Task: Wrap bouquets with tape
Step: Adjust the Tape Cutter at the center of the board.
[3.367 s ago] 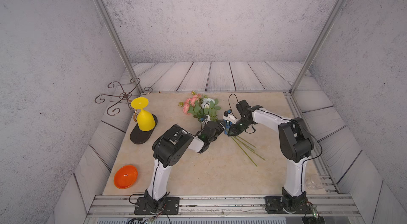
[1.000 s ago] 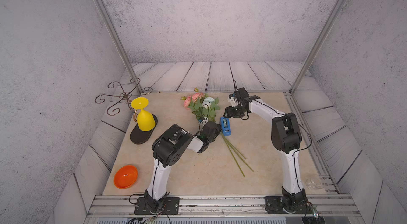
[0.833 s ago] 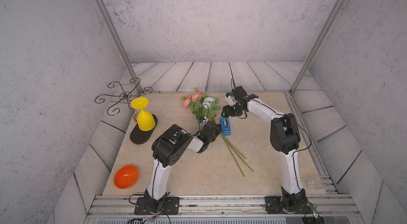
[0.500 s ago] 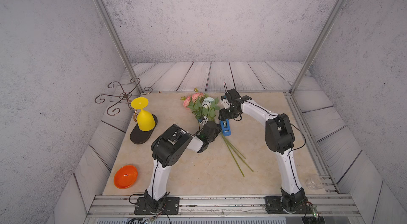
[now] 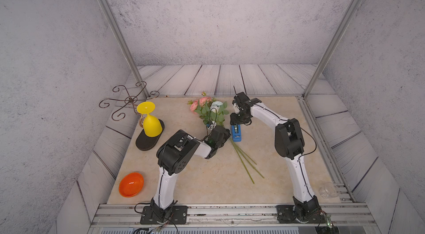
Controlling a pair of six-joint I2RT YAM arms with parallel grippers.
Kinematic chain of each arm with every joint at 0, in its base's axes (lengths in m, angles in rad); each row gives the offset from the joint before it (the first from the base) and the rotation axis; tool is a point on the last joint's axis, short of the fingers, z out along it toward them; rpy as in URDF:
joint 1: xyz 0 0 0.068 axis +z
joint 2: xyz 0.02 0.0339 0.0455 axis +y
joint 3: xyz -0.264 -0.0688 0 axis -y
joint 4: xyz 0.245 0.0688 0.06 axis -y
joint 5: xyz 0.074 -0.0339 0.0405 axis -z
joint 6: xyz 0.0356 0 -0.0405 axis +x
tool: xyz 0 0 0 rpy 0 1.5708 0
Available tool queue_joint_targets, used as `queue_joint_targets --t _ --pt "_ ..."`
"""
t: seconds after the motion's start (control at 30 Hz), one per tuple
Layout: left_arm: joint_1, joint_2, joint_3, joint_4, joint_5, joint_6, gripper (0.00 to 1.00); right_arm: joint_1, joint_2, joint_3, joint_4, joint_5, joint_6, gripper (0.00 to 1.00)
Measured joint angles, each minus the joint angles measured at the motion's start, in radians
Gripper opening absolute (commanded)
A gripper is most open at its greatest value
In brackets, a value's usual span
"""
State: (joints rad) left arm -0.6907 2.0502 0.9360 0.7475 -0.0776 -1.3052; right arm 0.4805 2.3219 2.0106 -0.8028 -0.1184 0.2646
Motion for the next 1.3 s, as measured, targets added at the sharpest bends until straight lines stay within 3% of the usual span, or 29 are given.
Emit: queue_joint_targets --t 0.17,0.3,0.43,0.77,0.93,1.1,1.3 --pt "0.014 0.0 0.006 -0.012 0.021 0.008 0.0 -0.019 -0.035 -0.057 0.026 0.009 0.034 0.53" --pt "0.021 0.0 0.03 -0.031 0.043 0.015 0.0 -0.05 -0.068 -0.11 0.034 0.024 0.066 0.64" --pt "0.02 0.0 0.053 -0.042 0.063 0.019 0.0 -0.08 -0.068 -0.133 0.024 0.021 0.073 0.67" --pt "0.005 0.015 0.088 -0.098 0.121 0.023 0.0 -0.119 -0.069 -0.161 0.053 -0.021 0.087 0.6" --pt "-0.014 0.015 0.087 -0.106 0.116 0.023 0.0 -0.154 -0.127 -0.278 0.087 -0.029 0.095 0.62" --pt "-0.016 0.015 0.092 -0.117 0.117 0.038 0.0 -0.172 -0.135 -0.291 0.082 -0.024 0.109 0.63" --pt "-0.013 0.015 0.127 -0.148 0.127 0.071 0.0 -0.183 -0.198 -0.359 0.114 -0.016 0.137 0.7"
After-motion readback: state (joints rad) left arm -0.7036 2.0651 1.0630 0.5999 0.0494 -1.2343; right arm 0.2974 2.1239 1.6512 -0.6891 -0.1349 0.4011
